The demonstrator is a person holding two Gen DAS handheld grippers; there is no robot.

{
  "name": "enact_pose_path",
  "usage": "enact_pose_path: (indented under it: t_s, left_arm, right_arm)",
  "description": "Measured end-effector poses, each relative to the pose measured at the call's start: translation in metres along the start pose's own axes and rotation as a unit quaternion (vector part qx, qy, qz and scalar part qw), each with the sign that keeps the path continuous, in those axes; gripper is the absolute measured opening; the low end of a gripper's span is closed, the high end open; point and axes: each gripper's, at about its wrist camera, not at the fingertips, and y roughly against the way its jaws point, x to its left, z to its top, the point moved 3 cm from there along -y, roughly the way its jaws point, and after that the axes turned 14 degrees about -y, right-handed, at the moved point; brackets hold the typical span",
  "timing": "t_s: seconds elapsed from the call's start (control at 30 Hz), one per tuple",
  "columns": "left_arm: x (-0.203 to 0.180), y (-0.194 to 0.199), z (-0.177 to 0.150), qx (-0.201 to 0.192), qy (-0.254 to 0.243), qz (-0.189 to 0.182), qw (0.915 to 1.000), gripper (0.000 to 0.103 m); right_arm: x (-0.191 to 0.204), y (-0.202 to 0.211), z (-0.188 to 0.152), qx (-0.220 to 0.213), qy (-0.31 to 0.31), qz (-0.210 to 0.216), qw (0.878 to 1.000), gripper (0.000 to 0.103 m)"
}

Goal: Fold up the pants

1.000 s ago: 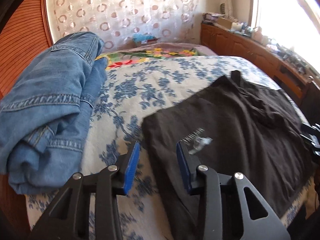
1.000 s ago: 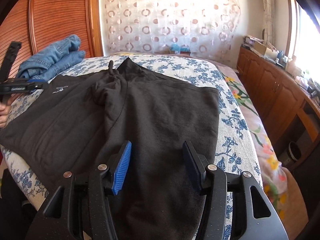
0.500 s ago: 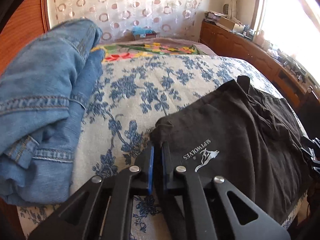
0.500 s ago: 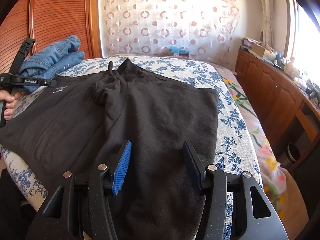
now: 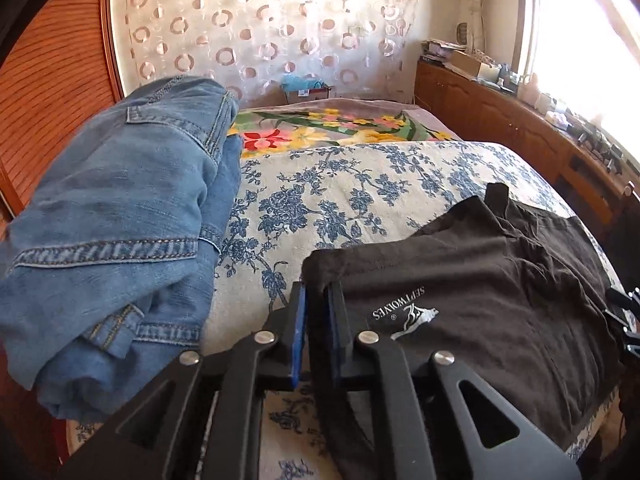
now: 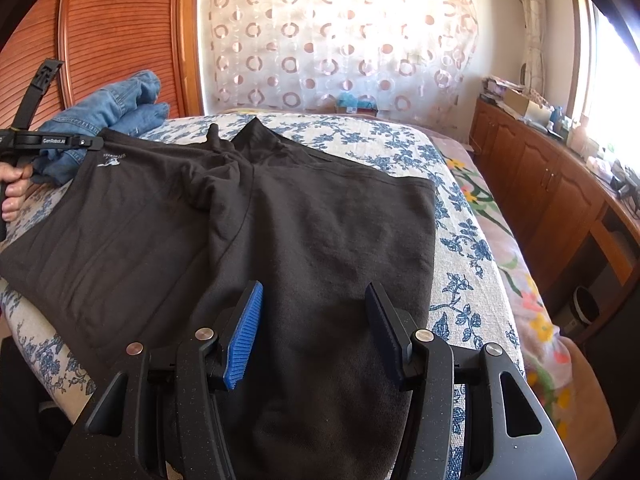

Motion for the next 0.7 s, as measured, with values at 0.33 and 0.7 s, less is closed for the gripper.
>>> enact_pose_path:
  t_s: [0.33, 0.7]
  left_arm:
    - [-0.043, 0.04, -0.006, -0.046, -0.015, -0.034, 0.9982, 0.064]
    - [-0.096, 0.065, -0.024, -0.062, -0.05, -0.047, 0.9957, 0.067]
  right_arm:
    - [0.0, 0.0, 0.0, -0.002, 0.0, -0.001, 1.0, 0.054]
    - [0.0, 0.004, -0.002, 0.002, -0.002, -0.014, 1.0, 0.057]
